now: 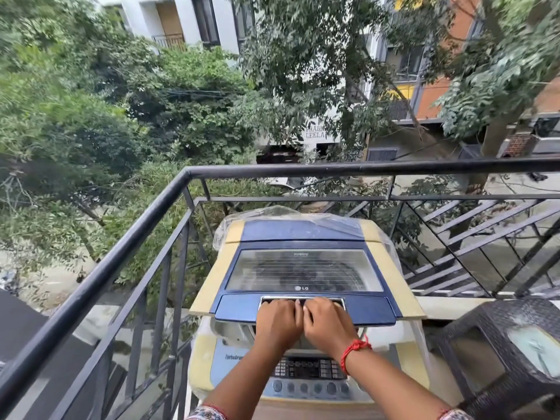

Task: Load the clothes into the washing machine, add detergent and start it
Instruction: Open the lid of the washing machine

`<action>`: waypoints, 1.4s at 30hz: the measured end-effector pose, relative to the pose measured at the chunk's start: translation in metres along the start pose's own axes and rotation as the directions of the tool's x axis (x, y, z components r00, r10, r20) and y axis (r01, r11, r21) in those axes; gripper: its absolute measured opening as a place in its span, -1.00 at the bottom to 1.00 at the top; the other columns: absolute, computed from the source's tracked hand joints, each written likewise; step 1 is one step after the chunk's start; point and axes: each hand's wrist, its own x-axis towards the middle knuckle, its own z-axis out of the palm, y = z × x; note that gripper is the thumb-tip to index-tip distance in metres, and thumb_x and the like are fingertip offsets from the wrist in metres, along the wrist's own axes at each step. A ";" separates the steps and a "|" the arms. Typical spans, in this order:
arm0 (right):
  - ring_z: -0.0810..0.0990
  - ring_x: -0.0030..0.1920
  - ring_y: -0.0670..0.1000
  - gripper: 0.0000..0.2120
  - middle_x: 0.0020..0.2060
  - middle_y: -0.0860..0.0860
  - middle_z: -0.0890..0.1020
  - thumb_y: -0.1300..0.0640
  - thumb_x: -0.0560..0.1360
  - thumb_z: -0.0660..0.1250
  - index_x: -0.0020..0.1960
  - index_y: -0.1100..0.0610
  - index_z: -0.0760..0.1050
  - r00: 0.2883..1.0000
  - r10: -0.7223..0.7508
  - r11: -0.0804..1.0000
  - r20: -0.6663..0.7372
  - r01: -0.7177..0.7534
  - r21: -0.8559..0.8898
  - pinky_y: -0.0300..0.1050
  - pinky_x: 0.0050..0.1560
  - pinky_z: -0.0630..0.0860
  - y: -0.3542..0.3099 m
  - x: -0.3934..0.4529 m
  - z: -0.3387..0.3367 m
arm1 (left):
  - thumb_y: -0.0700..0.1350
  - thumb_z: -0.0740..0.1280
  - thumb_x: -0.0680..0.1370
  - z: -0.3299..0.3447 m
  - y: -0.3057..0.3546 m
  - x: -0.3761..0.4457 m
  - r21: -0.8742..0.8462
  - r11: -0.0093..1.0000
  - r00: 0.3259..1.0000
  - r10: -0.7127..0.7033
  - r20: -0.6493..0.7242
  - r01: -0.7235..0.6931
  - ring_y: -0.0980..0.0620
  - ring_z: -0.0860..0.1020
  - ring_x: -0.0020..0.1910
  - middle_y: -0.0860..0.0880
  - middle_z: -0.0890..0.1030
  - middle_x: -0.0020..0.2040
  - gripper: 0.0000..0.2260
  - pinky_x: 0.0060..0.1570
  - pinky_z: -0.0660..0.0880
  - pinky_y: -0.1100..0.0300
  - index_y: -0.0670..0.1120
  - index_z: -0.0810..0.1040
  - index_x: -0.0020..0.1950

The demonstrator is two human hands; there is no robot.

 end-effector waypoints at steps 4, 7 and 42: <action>0.61 -0.17 0.07 -0.73 -0.23 0.02 0.63 0.00 0.49 0.06 -0.21 0.06 0.47 0.997 -0.018 0.999 -0.081 0.015 -0.036 -0.03 -0.18 0.51 -0.007 0.026 -0.026 | 0.09 -0.01 0.53 -0.032 0.004 0.025 -0.025 0.999 0.997 -0.026 -0.076 0.024 -0.21 0.58 -0.27 -0.18 0.64 -0.31 -0.49 -0.34 0.25 0.10 -0.19 0.52 -0.36; 0.64 -0.22 0.11 -0.75 -0.27 0.06 0.65 -0.03 0.52 0.05 -0.16 0.04 0.43 0.986 -0.061 0.995 -0.152 0.048 -0.088 -0.02 -0.28 0.49 -0.011 0.049 -0.047 | 0.14 -0.05 0.55 -0.055 0.008 0.046 -0.014 0.999 0.991 -0.031 -0.132 0.030 -0.19 0.62 -0.17 -0.17 0.66 -0.25 -0.45 -0.30 0.35 0.10 -0.17 0.59 -0.25; 0.63 -0.26 0.17 -0.76 -0.29 0.10 0.63 -0.01 0.54 0.05 -0.18 0.04 0.41 0.969 -0.097 0.987 -0.228 0.063 -0.150 -0.07 -0.33 0.49 0.010 0.308 -0.141 | 0.14 -0.03 0.61 -0.147 0.004 0.287 0.134 0.991 0.937 0.073 -0.342 -0.029 -0.11 0.64 -0.15 -0.10 0.70 -0.21 -0.48 0.06 0.39 0.06 -0.05 0.66 -0.17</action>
